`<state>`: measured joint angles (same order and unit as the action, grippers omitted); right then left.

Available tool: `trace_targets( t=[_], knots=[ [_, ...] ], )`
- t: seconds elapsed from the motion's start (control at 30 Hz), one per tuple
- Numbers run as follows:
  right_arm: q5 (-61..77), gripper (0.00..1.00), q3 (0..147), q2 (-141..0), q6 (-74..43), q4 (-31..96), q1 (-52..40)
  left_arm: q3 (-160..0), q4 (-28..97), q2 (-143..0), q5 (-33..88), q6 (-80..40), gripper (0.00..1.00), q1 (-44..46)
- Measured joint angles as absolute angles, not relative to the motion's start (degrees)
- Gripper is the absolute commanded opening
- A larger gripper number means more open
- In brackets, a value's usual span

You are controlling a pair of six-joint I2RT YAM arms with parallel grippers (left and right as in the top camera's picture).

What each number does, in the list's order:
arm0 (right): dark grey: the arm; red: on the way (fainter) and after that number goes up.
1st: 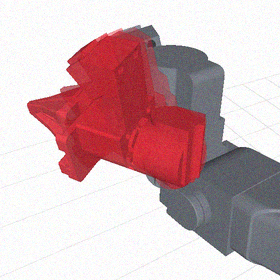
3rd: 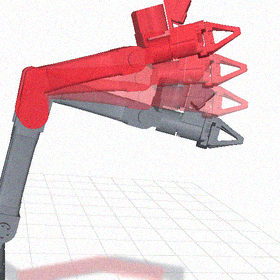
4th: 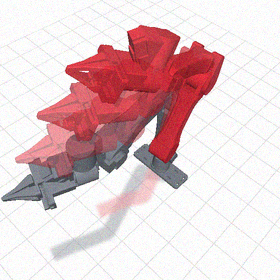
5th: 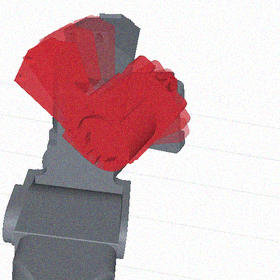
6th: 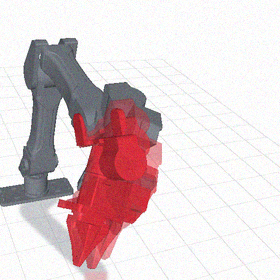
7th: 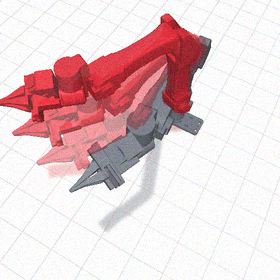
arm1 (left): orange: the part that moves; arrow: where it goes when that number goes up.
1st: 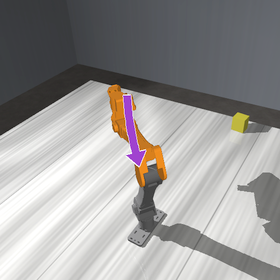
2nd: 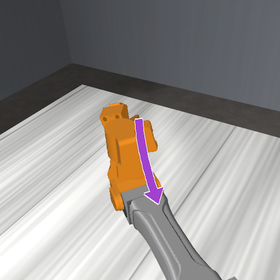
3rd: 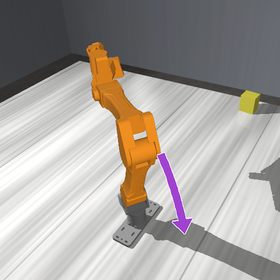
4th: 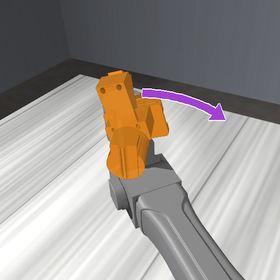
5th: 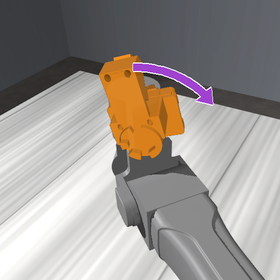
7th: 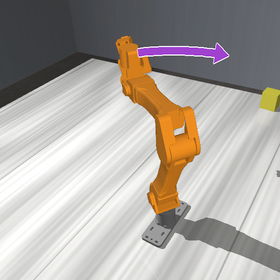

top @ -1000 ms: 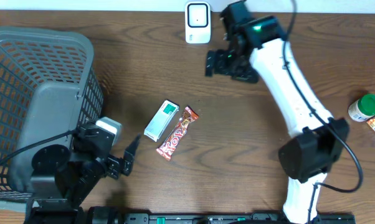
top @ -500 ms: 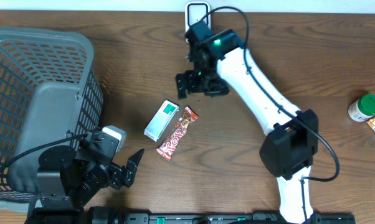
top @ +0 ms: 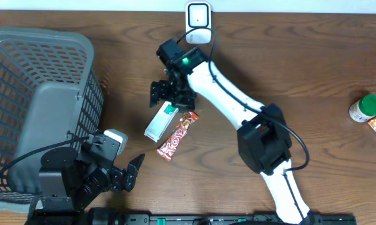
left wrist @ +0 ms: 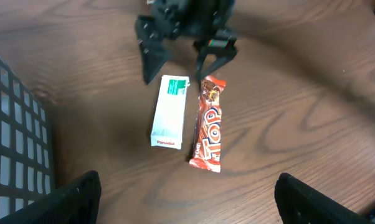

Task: Scan the item barcode
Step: 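Close right gripper on the top end of the Panadol box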

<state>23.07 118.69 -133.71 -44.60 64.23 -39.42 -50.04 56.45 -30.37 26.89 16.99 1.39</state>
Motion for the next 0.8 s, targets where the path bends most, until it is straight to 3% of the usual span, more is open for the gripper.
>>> trace_targets(
  t=[0.47,0.8],
  knots=[
    [16.03,0.91,118.67,-134.32,-56.58,68.34,-41.47,-50.04,56.47,-30.37,26.89,17.02,0.87,1.39],
    [14.68,0.89,118.67,-136.05,-62.83,64.53,-41.89,-50.04,56.49,-30.37,26.89,17.02,0.87,1.39]
  ],
)
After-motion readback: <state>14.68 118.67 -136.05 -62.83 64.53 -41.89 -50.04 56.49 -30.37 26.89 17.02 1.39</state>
